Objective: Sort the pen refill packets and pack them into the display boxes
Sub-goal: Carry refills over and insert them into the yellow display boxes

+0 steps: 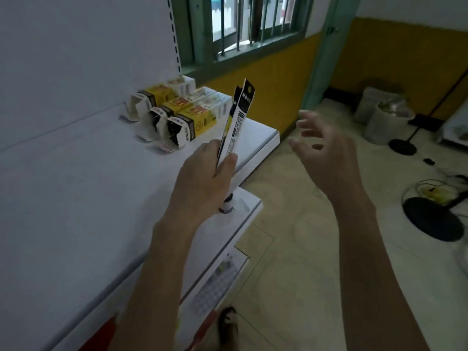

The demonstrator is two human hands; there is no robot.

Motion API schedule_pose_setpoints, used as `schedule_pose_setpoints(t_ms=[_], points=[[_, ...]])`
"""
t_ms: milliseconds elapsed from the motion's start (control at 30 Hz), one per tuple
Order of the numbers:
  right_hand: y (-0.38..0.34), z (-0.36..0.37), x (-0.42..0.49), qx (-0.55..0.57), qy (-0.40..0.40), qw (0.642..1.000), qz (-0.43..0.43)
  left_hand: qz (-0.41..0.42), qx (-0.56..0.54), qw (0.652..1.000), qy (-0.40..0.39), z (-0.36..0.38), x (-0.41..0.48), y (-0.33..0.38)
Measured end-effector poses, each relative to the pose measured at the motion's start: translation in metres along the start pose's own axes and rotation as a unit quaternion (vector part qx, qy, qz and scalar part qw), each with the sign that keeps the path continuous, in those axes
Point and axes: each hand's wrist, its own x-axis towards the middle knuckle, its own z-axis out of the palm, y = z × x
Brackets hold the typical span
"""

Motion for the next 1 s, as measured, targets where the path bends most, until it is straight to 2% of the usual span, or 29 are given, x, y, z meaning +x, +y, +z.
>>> schedule_pose_setpoints(t_ms=[167, 300, 467, 567, 700, 767, 833, 933, 1000], points=[[0.012, 0.031, 0.089, 0.029, -0.021, 0.999, -0.040, -0.006, -0.021, 0.999, 0.026, 0.018, 0.081, -0.007], [0.015, 0.061, 0.157, 0.040, -0.068, 0.992, -0.097, -0.023, -0.020, 0.995, 0.095, 0.015, 0.138, -0.011], [0.012, 0.115, 0.204, 0.096, -0.185, 0.965, -0.158, -0.120, -0.036, 0.970, 0.208, 0.003, 0.158, -0.030], [0.004, 0.145, 0.219, 0.129, -0.268, 0.933, -0.202, -0.194, -0.025, 0.931, 0.307, -0.001, 0.154, -0.041], [-0.007, 0.168, 0.231, 0.174, -0.371, 0.875, -0.257, -0.288, 0.005, 0.851, 0.440, 0.001, 0.145, -0.044], [-0.005, 0.178, 0.238, 0.166, -0.440, 0.841, -0.268, -0.322, 0.001, 0.815, 0.481, 0.008, 0.137, -0.043], [-0.002, 0.184, 0.241, 0.132, -0.505, 0.808, -0.274, -0.334, -0.030, 0.796, 0.504, 0.017, 0.130, -0.041], [0.002, 0.191, 0.244, 0.046, -0.500, 0.787, -0.358, -0.345, -0.084, 0.764, 0.539, 0.026, 0.124, -0.038], [0.002, 0.190, 0.247, 0.020, -0.487, 0.781, -0.390, -0.346, -0.075, 0.746, 0.565, 0.027, 0.124, -0.038]])
